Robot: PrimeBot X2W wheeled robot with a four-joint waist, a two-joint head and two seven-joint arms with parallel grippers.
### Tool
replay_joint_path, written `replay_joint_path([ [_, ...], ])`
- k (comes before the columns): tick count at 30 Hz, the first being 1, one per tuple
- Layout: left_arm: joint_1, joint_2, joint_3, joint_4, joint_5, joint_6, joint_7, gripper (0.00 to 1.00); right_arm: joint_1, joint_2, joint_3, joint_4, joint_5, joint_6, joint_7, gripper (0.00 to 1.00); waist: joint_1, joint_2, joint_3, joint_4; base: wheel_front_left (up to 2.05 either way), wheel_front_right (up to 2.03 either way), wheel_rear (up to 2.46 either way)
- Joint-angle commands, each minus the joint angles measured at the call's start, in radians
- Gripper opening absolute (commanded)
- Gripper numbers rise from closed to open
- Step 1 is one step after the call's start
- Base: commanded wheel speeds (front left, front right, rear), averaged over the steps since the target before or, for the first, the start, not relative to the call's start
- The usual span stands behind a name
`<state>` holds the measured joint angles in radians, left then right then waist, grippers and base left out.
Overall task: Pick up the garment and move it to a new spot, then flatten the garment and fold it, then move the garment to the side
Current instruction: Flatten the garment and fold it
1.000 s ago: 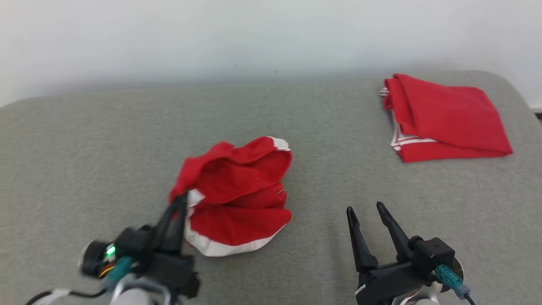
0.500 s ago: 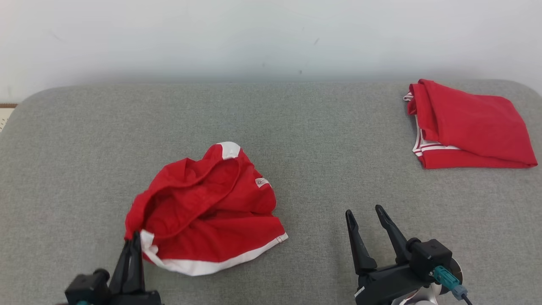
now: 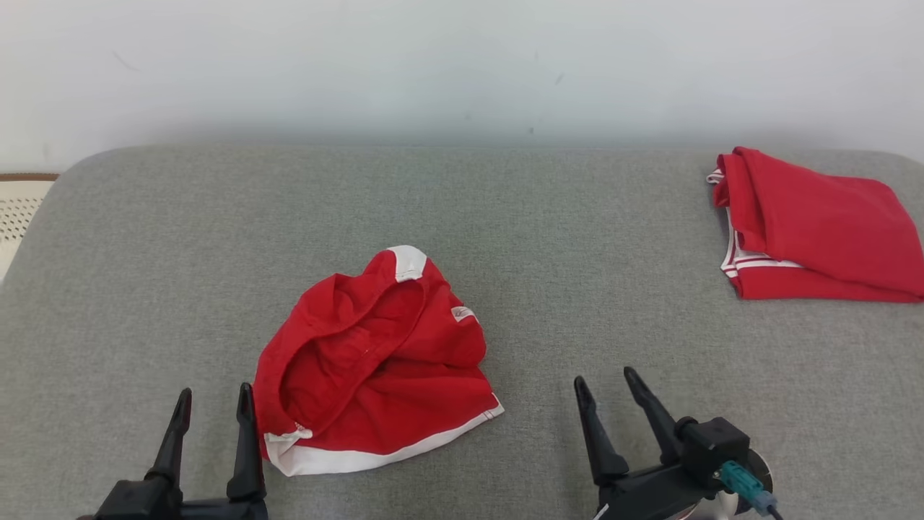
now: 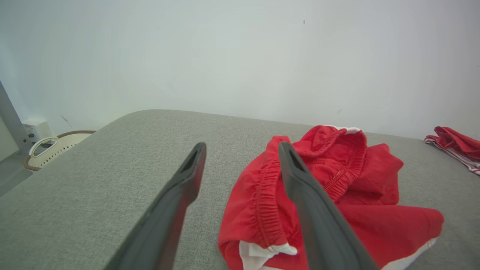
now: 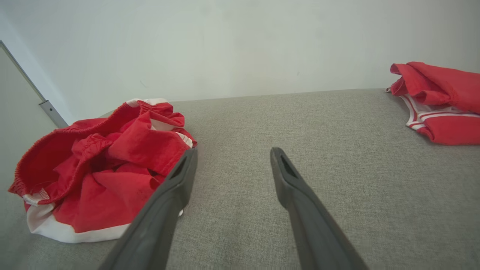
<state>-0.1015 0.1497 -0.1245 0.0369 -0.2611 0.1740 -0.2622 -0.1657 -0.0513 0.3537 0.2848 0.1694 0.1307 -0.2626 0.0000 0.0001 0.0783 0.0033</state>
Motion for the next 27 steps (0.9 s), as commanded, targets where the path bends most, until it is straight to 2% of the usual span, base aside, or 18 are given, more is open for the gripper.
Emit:
replay_joint_path([
  [1, 0.028, -0.006, 0.009, -0.029, 0.029, -0.003, -0.004, 1.00, 0.013, -0.002, 0.016, 0.011, 0.012, 0.000, 0.007, 1.00, 0.0000, -0.0001, -0.012, 0.012, 0.00, 0.00, 0.00],
  [7, 0.053, -0.020, 0.028, -0.077, 0.084, 0.016, -0.004, 1.00, 0.010, -0.016, 0.063, 0.039, 0.041, 0.000, 0.027, 1.00, 0.0000, -0.0001, -0.027, 0.034, 0.00, 0.00, 0.00],
  [12, 0.073, -0.034, 0.061, -0.069, 0.096, 0.021, -0.004, 1.00, -0.022, -0.049, 0.160, 0.082, 0.074, 0.000, 0.074, 1.00, 0.0000, -0.0001, -0.036, 0.061, 0.00, 0.00, 0.00],
  [22, 0.077, -0.052, 0.078, -0.048, 0.106, -0.009, -0.004, 1.00, -0.157, -0.106, 0.305, 0.247, 0.113, 0.000, 0.120, 1.00, 0.0000, -0.0001, -0.041, 0.133, 0.00, 0.00, 0.00],
  [27, 0.071, -0.064, 0.075, -0.042, 0.109, -0.022, -0.004, 1.00, -0.231, -0.116, 0.356, 0.359, 0.142, 0.000, 0.102, 1.00, 0.0000, -0.0001, -0.034, 0.173, 0.00, 0.00, 0.00],
])
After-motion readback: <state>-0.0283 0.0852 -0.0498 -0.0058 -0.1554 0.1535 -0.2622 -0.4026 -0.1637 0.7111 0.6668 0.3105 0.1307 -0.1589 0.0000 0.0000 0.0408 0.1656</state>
